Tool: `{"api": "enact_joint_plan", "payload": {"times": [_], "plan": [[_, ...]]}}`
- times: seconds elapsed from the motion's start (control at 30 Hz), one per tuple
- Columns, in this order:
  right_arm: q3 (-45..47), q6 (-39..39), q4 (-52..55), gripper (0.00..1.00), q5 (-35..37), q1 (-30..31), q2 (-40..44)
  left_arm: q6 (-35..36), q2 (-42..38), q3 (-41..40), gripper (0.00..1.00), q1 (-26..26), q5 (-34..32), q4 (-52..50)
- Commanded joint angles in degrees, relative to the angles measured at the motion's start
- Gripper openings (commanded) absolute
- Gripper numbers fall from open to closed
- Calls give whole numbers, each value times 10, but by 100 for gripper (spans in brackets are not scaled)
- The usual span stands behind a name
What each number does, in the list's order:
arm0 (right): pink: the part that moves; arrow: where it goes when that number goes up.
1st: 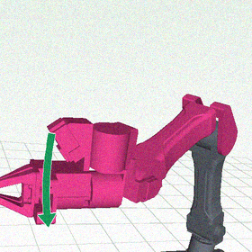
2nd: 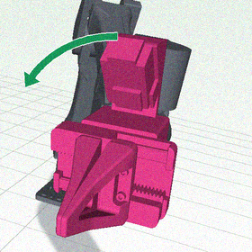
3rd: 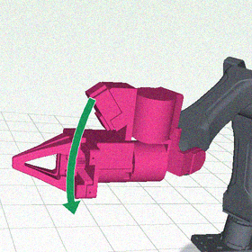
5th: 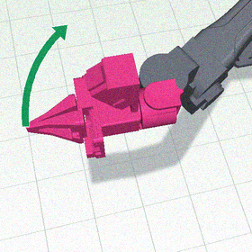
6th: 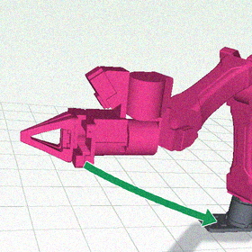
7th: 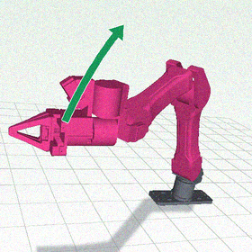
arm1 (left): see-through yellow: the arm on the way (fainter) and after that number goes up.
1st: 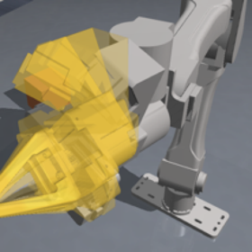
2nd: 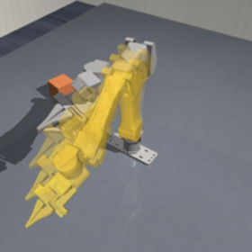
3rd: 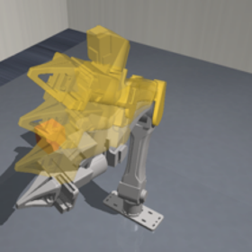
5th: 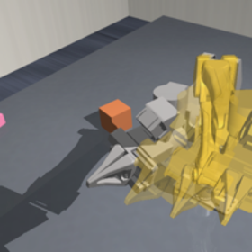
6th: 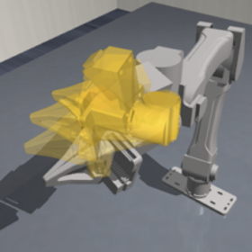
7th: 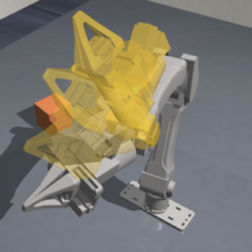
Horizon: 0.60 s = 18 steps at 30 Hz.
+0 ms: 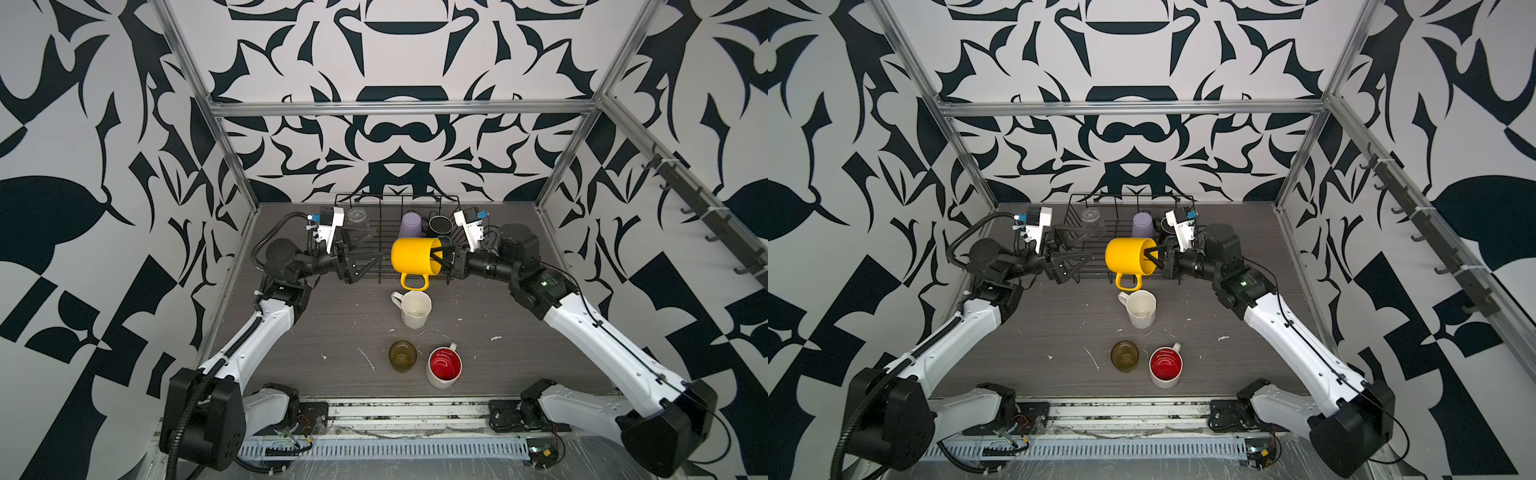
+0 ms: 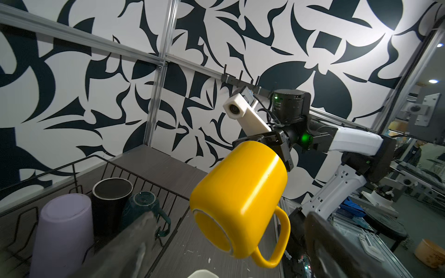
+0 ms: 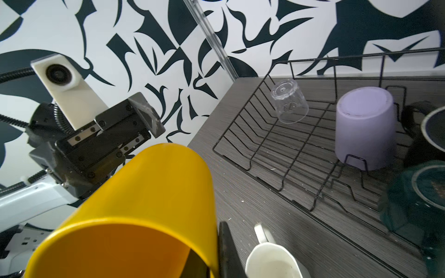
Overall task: Load cups into a dish rack
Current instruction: Place the cup upside down at the dish rack.
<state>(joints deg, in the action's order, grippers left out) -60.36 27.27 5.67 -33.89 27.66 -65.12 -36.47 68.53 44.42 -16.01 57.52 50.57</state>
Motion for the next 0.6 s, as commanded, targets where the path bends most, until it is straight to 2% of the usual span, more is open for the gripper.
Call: {"api": "enact_joint_plan", "payload": {"times": [0.0, 0.3, 0.57], "plan": [[-34, 17, -121, 0, -60, -2, 4, -25, -2, 4, 99, 3, 32, 49], [-50, 38, -190, 0, -112, 18, -25, -26, -4, 3, 99, 3, 35, 44], [-66, 28, -210, 0, -124, 51, -51, -28, -6, 5, 99, 3, 51, 41]]}}
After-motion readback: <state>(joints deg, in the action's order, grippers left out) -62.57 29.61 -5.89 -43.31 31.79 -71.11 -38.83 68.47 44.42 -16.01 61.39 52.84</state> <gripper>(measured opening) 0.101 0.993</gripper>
